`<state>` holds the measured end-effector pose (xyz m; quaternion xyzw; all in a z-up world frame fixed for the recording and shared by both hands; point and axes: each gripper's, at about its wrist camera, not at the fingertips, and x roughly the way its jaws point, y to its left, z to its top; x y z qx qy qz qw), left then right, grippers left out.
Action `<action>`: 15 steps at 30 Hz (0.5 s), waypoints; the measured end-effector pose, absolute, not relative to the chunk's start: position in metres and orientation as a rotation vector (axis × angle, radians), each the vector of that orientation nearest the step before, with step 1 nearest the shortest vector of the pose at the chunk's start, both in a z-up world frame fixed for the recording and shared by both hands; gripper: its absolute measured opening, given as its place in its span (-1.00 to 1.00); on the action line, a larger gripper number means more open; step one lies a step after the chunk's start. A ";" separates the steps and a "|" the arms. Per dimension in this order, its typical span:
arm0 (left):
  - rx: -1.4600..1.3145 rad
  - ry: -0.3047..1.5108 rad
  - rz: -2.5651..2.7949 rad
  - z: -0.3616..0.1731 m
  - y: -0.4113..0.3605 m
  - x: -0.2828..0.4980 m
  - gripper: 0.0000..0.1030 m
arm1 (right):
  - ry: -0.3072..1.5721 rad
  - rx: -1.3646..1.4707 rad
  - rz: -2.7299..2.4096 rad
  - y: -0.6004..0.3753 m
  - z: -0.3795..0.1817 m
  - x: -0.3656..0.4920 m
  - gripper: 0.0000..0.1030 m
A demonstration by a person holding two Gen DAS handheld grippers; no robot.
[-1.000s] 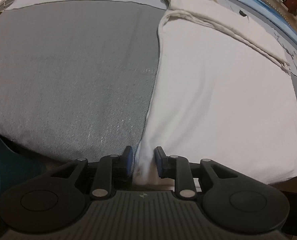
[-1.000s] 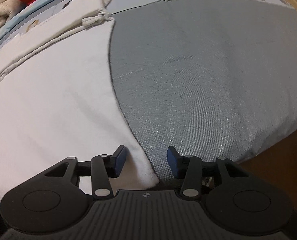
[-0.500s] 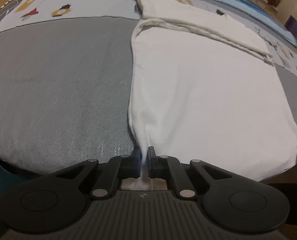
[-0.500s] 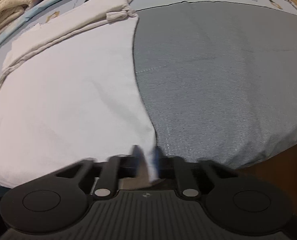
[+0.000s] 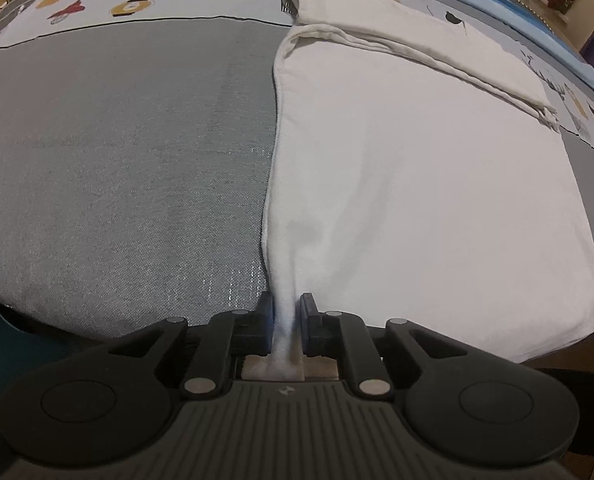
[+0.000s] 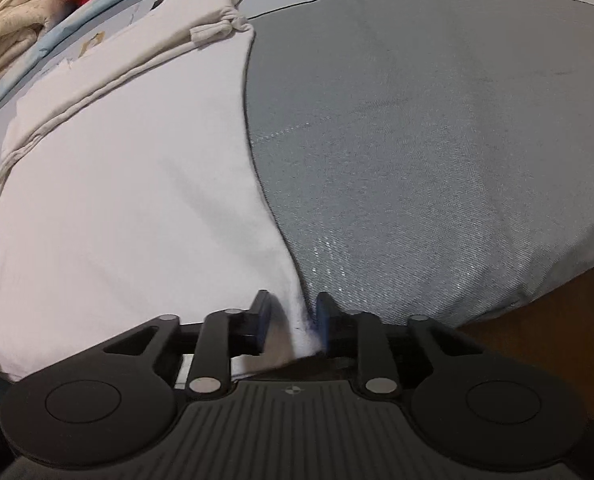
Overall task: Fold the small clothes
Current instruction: 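Grasp the shirt edge with the left and right tools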
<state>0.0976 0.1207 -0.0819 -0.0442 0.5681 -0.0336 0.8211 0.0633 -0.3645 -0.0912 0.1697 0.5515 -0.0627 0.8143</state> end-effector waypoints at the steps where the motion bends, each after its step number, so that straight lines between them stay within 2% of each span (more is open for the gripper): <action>1: -0.101 1.208 -0.067 -0.081 0.122 0.098 -0.75 | 1.176 0.353 -0.131 -0.362 -0.091 0.064 -0.42; 10: -0.100 1.219 -0.056 -0.083 0.119 0.098 -0.75 | 1.173 0.289 -0.108 -0.353 -0.091 0.068 -0.40; 12: -0.098 1.220 -0.060 -0.084 0.119 0.098 -0.75 | 1.173 0.276 -0.100 -0.353 -0.091 0.067 -0.44; 15: -0.098 1.219 -0.059 -0.084 0.119 0.098 -0.75 | 1.174 0.277 -0.096 -0.353 -0.091 0.069 -0.67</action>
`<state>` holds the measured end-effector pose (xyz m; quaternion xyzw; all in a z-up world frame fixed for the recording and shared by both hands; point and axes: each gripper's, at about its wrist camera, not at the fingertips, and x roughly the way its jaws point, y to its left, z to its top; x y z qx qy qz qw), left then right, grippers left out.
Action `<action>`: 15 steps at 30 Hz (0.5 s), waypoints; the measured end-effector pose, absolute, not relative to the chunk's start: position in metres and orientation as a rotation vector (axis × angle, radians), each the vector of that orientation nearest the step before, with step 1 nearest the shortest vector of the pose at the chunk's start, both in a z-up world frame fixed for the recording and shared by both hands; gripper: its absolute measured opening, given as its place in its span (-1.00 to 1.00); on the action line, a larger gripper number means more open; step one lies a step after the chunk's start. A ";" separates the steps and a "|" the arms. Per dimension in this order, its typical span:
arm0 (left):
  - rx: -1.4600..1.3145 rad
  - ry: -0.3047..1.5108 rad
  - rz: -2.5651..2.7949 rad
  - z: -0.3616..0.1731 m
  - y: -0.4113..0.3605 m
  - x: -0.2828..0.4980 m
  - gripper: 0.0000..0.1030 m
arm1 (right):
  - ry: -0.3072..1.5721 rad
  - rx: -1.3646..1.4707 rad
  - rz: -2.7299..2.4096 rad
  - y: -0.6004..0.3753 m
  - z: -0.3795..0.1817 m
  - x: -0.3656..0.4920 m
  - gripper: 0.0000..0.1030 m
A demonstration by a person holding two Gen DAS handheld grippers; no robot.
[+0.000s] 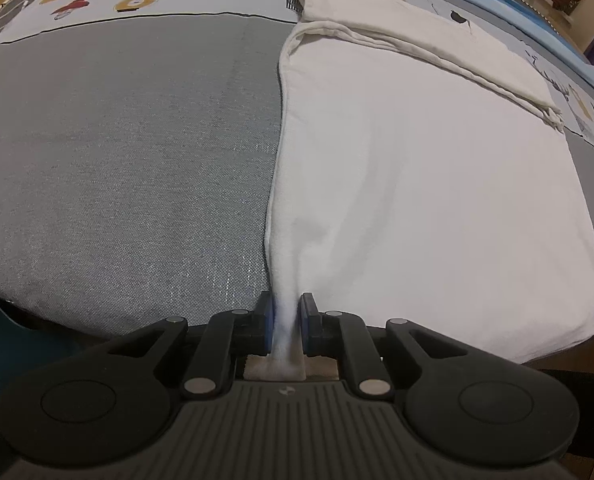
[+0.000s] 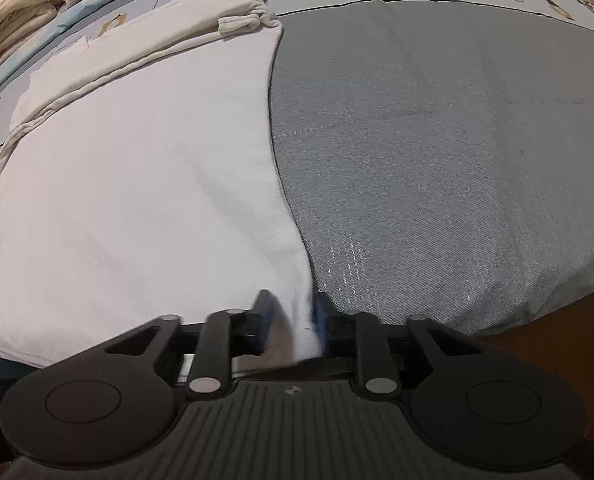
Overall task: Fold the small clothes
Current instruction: 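Grasp the shirt edge with the left and right tools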
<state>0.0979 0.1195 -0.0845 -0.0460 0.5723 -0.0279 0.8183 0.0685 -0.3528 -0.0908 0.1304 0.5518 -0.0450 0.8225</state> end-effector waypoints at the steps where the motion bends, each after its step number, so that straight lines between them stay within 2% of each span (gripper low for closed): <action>1: -0.096 1.218 -0.060 -0.085 0.119 0.098 -0.75 | 1.174 0.282 -0.097 -0.354 -0.091 0.068 -0.75; 2: -0.092 1.217 -0.061 -0.084 0.119 0.097 -0.75 | 1.174 0.287 -0.096 -0.355 -0.091 0.068 -0.84; 3: -0.091 1.211 -0.066 -0.084 0.119 0.097 -0.85 | 1.172 0.290 -0.093 -0.355 -0.091 0.068 -0.86; 5: -0.092 1.190 -0.079 -0.080 0.117 0.096 -0.89 | 1.165 0.297 -0.094 -0.356 -0.090 0.068 -0.89; 15: -0.145 1.088 -0.202 -0.024 0.105 0.085 -0.92 | 0.971 0.371 -0.064 -0.372 -0.031 0.046 -0.91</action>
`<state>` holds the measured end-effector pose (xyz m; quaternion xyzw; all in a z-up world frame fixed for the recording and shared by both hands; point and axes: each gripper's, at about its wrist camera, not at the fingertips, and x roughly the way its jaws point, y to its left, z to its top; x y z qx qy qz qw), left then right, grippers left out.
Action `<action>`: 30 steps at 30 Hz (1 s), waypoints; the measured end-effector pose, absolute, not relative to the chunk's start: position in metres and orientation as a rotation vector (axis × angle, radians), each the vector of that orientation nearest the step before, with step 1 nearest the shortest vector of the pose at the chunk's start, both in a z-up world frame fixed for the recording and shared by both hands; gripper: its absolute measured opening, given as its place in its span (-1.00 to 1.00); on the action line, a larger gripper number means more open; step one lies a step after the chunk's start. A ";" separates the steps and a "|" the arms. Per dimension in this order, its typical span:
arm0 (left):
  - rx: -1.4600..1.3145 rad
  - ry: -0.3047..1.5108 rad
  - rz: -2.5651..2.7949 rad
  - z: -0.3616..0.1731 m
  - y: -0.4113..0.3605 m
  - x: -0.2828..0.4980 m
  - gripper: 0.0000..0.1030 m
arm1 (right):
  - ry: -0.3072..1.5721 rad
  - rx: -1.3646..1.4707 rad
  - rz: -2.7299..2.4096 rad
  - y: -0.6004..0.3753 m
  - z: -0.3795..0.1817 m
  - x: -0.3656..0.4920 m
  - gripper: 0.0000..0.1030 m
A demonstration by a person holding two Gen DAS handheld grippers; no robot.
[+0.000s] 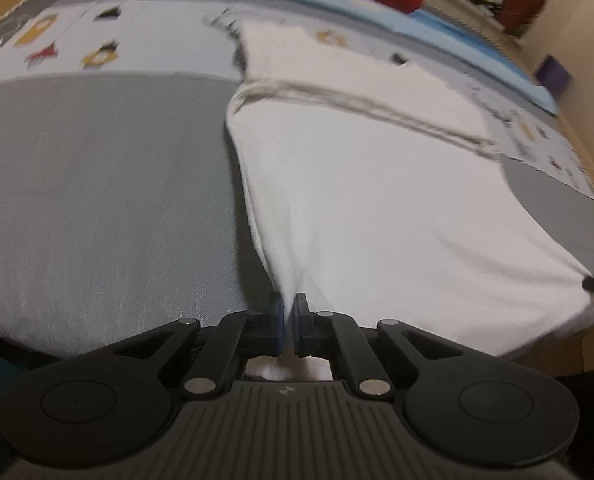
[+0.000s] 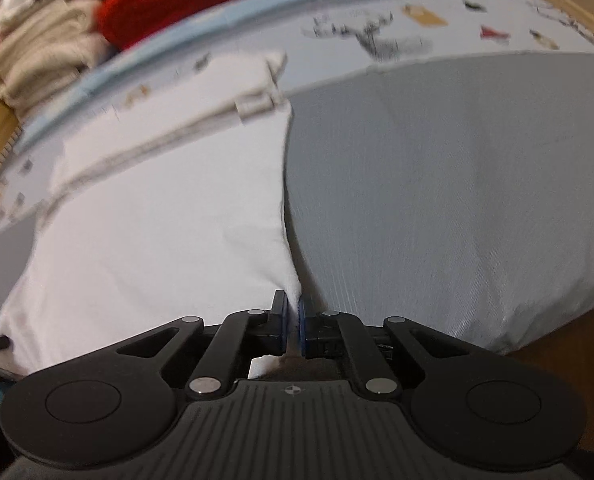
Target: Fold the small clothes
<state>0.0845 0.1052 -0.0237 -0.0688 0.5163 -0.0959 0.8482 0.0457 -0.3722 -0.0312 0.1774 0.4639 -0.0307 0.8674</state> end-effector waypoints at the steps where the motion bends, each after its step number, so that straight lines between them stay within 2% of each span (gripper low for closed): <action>1: -0.139 1.075 -0.220 -0.014 0.105 0.081 -0.92 | 0.951 0.392 -0.058 -0.377 -0.023 0.042 -0.92; 7: -0.149 1.010 -0.327 0.042 0.117 0.055 -0.93 | 0.862 0.499 -0.013 -0.403 0.025 0.011 -0.93; 12: -0.125 0.906 -0.438 0.103 0.143 0.018 -0.94 | 0.785 0.486 0.065 -0.415 0.071 -0.026 -0.93; 15: -0.200 0.864 -0.456 0.120 0.164 0.003 -0.94 | 0.752 0.474 0.116 -0.422 0.091 -0.053 -0.93; 21: -0.236 0.923 -0.418 0.091 0.158 0.042 -0.94 | 0.731 0.497 0.131 -0.434 0.091 -0.051 -0.93; 30: -0.176 0.981 -0.317 0.020 0.148 0.182 -0.94 | 0.800 0.323 0.046 -0.425 0.045 0.105 -0.93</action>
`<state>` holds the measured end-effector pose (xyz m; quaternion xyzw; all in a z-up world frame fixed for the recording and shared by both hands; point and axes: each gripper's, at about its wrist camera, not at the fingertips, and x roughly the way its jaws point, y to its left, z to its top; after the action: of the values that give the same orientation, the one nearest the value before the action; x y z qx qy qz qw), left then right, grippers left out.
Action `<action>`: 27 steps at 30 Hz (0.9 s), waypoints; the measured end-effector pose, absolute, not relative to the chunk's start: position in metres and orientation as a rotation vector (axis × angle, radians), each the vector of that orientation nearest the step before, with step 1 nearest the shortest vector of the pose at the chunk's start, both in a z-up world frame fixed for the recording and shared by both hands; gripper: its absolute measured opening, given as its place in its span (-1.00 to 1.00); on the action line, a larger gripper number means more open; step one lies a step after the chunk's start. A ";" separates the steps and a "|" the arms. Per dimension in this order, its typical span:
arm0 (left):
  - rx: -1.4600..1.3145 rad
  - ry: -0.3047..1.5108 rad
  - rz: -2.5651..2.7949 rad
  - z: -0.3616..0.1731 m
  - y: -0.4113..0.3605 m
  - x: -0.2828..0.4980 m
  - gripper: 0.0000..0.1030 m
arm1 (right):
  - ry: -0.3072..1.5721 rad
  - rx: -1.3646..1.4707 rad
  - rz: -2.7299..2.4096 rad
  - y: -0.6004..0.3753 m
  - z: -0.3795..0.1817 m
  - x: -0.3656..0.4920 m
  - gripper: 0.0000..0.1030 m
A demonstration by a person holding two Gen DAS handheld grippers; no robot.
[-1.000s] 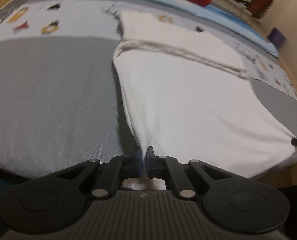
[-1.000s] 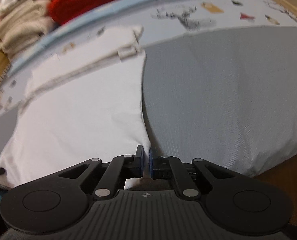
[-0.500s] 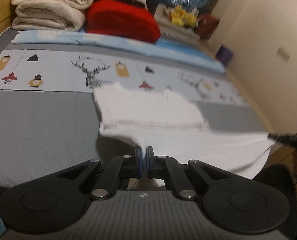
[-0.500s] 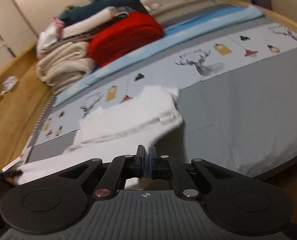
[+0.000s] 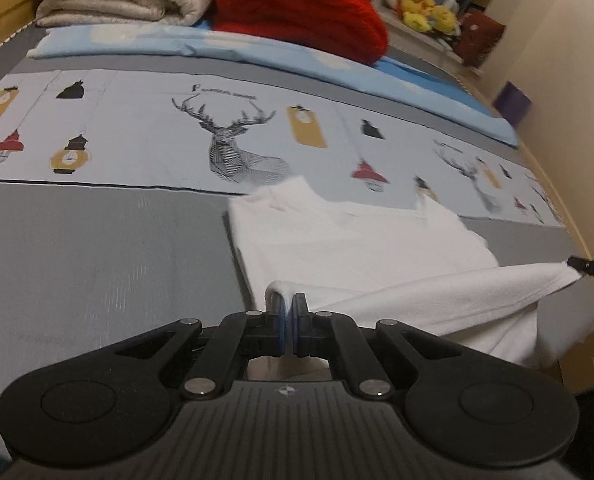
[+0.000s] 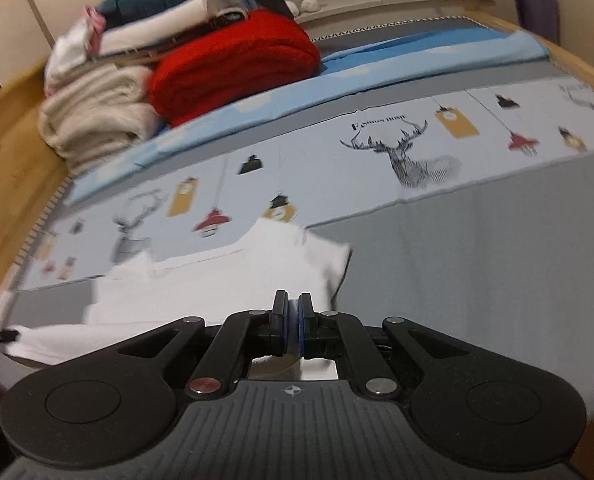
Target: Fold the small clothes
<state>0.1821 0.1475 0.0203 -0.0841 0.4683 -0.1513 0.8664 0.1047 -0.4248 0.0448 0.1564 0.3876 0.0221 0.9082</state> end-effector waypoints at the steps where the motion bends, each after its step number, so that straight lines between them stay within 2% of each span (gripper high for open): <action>1: -0.188 0.987 -0.304 0.009 0.148 0.188 -0.94 | 0.817 0.316 0.035 -0.424 0.034 0.123 -0.93; 4: -0.218 1.059 -0.246 -0.023 0.151 0.203 -0.94 | 0.840 0.324 0.021 -0.420 -0.002 0.147 -0.93; 7: -0.247 1.065 -0.236 -0.027 0.148 0.224 -0.94 | 0.923 0.367 -0.013 -0.418 -0.038 0.159 -0.93; 14: -0.325 1.021 -0.216 -0.030 0.150 0.274 -0.88 | 0.878 0.458 -0.094 -0.431 -0.044 0.206 -0.94; 16: -0.350 0.950 -0.191 -0.017 0.157 0.276 -0.79 | 0.820 0.466 -0.172 -0.438 -0.040 0.214 -0.94; 18: -0.391 0.916 -0.177 -0.010 0.165 0.275 -0.42 | 0.736 0.443 -0.219 -0.440 -0.029 0.219 -0.92; 19: -0.390 0.930 -0.169 -0.010 0.165 0.274 -0.38 | 0.715 0.446 -0.234 -0.441 -0.026 0.219 -0.92; 27: -0.280 1.061 -0.127 -0.026 0.150 0.241 -0.37 | 0.848 0.432 -0.197 -0.426 -0.032 0.202 -0.89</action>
<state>0.2412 0.1505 -0.0264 -0.1329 0.5041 -0.0605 0.8512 0.2023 -0.4263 -0.0320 0.2074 0.4076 -0.0945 0.8843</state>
